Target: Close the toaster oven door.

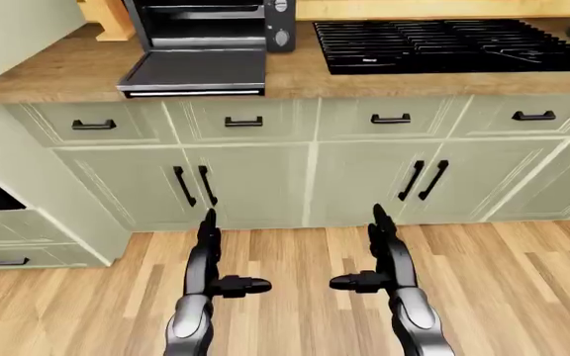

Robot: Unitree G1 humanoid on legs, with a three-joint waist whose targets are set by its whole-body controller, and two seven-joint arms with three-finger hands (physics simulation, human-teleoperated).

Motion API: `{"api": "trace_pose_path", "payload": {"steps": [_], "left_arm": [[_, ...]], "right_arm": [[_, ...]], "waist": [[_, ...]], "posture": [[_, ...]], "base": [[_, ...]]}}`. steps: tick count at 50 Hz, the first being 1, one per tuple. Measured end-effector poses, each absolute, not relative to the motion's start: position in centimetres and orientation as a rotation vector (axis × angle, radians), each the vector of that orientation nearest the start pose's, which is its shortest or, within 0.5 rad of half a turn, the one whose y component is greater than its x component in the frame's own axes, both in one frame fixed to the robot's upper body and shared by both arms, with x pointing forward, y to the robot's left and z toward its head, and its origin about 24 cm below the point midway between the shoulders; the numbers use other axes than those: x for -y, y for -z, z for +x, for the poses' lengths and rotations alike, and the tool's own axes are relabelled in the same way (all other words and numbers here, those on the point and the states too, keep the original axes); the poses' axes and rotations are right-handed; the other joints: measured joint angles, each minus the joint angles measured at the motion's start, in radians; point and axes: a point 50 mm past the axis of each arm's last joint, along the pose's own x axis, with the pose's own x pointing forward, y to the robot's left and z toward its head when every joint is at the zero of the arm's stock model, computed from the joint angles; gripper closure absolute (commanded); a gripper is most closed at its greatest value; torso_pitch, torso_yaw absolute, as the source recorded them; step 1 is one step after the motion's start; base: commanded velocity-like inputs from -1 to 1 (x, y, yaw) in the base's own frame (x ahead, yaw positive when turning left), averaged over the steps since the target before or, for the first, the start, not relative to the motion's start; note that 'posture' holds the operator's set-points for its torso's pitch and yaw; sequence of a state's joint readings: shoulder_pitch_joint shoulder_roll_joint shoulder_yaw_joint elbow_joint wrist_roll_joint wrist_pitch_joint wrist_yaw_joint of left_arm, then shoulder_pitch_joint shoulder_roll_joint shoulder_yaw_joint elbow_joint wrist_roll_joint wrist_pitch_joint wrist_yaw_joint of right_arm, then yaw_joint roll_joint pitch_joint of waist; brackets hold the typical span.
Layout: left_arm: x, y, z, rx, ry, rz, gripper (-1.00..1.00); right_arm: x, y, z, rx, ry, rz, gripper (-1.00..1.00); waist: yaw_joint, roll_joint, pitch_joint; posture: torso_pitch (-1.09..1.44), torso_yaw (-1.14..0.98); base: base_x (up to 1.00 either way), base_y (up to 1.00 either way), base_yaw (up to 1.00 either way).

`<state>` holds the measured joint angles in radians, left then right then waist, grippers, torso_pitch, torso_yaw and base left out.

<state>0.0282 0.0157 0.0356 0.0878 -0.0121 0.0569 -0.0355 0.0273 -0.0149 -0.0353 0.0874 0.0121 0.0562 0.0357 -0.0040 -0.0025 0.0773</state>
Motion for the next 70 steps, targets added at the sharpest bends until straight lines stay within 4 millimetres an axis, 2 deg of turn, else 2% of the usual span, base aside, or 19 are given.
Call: {"api": "trace_pose_path", "payload": {"steps": [1, 3, 5, 7, 11, 14, 26, 32, 37, 42, 47, 60, 70], "left_arm": [[-16.2, -1.4, 24.5, -0.152, -0.006, 0.007, -1.0], [-16.1, -3.5, 25.0, -0.058, 0.008, 0.022, -1.0], [-16.0, -4.2, 25.2, -0.01, 0.015, 0.022, -1.0], [-16.3, -4.0, 25.2, -0.017, 0.016, 0.021, -1.0], [-17.3, -4.5, 25.5, -0.028, 0.003, 0.022, -1.0], [-18.0, -5.6, 25.9, -0.003, -0.011, 0.016, -1.0], [-19.4, -10.8, 26.5, 0.147, -0.038, 0.016, -1.0], [-20.6, -12.6, 26.7, 0.183, -0.074, 0.015, -1.0], [-21.4, -14.5, 27.0, 0.222, -0.089, 0.02, -1.0], [-22.2, -17.9, 27.3, 0.291, -0.101, 0.037, -1.0], [-23.3, -20.9, 27.4, 0.367, -0.131, 0.049, -1.0], [-26.7, -22.9, 28.6, 0.38, -0.246, 0.049, -1.0], [-28.2, -25.1, 28.1, 0.426, -0.28, 0.031, -1.0]], "right_arm": [[16.1, -1.4, 24.6, -0.15, 0.004, 0.0, -1.0], [16.1, -3.4, 25.2, -0.06, -0.001, -0.009, -1.0], [16.0, -4.0, 25.5, -0.023, -0.008, -0.009, -1.0], [16.0, -3.9, 25.5, -0.034, -0.017, -0.01, -1.0], [16.4, -4.0, 25.6, -0.047, -0.016, -0.02, -1.0], [16.7, -4.7, 25.9, -0.036, -0.015, -0.033, -1.0], [17.9, -10.5, 27.5, 0.106, -0.001, -0.051, -1.0], [18.1, -12.4, 27.9, 0.142, -0.004, -0.085, -1.0], [19.0, -15.3, 28.4, 0.202, 0.017, -0.106, -1.0], [19.5, -18.4, 28.5, 0.269, 0.03, -0.115, -1.0], [19.5, -20.2, 28.6, 0.305, 0.022, -0.124, -1.0], [21.0, -25.2, 29.7, 0.38, 0.055, -0.161, -1.0], [21.3, -26.5, 30.1, 0.396, 0.056, -0.177, -1.0]], "waist": [[-0.002, -0.004, -0.009], [0.007, -0.003, -0.058], [0.008, -0.01, -0.039], [0.008, -0.009, -0.053], [0.009, -0.005, -0.055], [0.008, -0.003, -0.058], [0.008, -0.003, -0.076], [0.007, 0.0, -0.067], [0.008, 0.001, -0.06], [0.007, -0.002, -0.056], [0.006, 0.004, -0.057], [0.007, 0.008, -0.04], [0.007, 0.012, -0.035]], "posture": [[0.0, 0.0], [0.0, 0.0], [0.0, 0.0], [0.0, 0.0], [0.0, 0.0], [0.0, 0.0], [0.0, 0.0], [0.0, 0.0], [0.0, 0.0], [0.0, 0.0], [0.0, 0.0], [0.0, 0.0], [0.0, 0.0]], "base": [[0.0, 0.0, 0.0], [0.0, 0.0, 0.0], [0.0, 0.0, 0.0], [0.0, 0.0, 0.0], [0.0, 0.0, 0.0], [0.0, 0.0, 0.0], [0.0, 0.0, 0.0], [0.0, 0.0, 0.0], [0.0, 0.0, 0.0], [0.0, 0.0, 0.0], [0.0, 0.0, 0.0], [0.0, 0.0, 0.0], [0.0, 0.0, 0.0]]}}
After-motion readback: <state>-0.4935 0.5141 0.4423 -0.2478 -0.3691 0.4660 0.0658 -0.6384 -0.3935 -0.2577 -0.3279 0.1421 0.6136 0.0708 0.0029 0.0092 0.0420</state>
